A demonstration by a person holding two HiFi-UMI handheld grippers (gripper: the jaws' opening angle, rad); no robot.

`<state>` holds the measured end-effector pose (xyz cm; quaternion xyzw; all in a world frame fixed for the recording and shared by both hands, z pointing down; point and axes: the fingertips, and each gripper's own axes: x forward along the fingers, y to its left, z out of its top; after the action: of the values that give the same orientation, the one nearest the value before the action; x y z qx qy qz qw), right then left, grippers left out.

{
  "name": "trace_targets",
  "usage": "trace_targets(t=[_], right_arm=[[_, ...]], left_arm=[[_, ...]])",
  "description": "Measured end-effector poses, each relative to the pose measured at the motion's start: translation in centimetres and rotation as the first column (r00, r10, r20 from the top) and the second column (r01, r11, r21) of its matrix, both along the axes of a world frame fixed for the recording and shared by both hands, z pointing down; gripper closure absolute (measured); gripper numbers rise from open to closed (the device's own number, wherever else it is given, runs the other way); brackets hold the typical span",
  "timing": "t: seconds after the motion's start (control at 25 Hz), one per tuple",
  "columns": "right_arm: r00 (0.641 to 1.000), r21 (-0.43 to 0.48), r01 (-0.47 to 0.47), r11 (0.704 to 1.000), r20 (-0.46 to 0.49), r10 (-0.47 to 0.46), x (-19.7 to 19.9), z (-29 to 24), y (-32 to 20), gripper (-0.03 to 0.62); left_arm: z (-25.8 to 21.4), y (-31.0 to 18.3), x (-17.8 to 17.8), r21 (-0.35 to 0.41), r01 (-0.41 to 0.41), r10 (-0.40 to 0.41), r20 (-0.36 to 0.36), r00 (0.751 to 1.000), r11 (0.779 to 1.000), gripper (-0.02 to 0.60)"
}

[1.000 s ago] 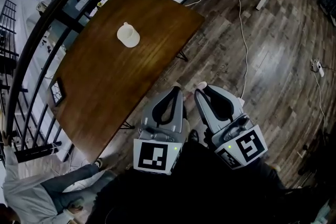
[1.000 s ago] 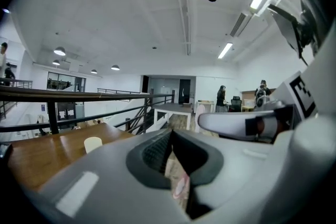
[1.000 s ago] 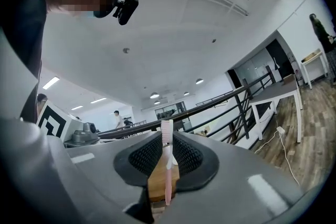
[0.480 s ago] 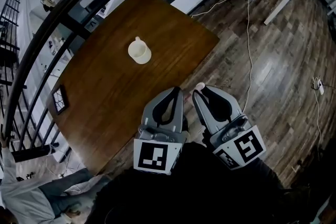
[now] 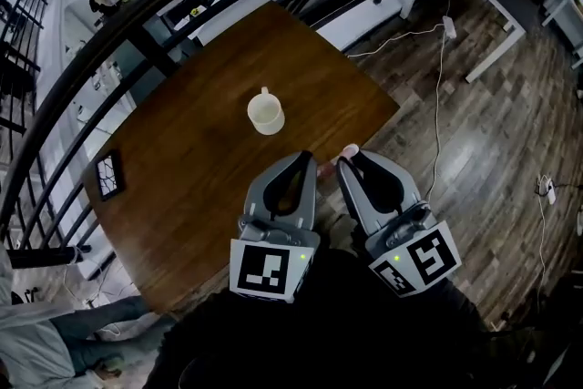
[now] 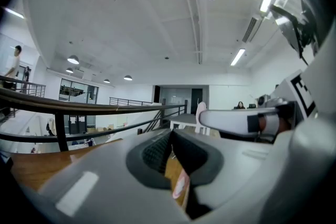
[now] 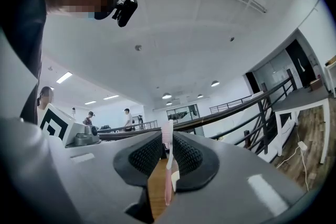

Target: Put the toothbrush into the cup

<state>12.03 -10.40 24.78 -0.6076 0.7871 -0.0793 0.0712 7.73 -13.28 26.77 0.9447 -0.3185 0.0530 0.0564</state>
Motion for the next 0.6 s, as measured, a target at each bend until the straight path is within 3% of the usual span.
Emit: trace_targets(t=[0.6], right_arm=[[0.988, -0.023, 0.151, 0.988, -0.040, -0.152, -1.1, -0.5, -9.8, 0.533]], left_arm=[[-0.2, -9.1, -1.6, -0.026, 0.161, -0.161, -0.032, 0.986, 0.987, 0.572]])
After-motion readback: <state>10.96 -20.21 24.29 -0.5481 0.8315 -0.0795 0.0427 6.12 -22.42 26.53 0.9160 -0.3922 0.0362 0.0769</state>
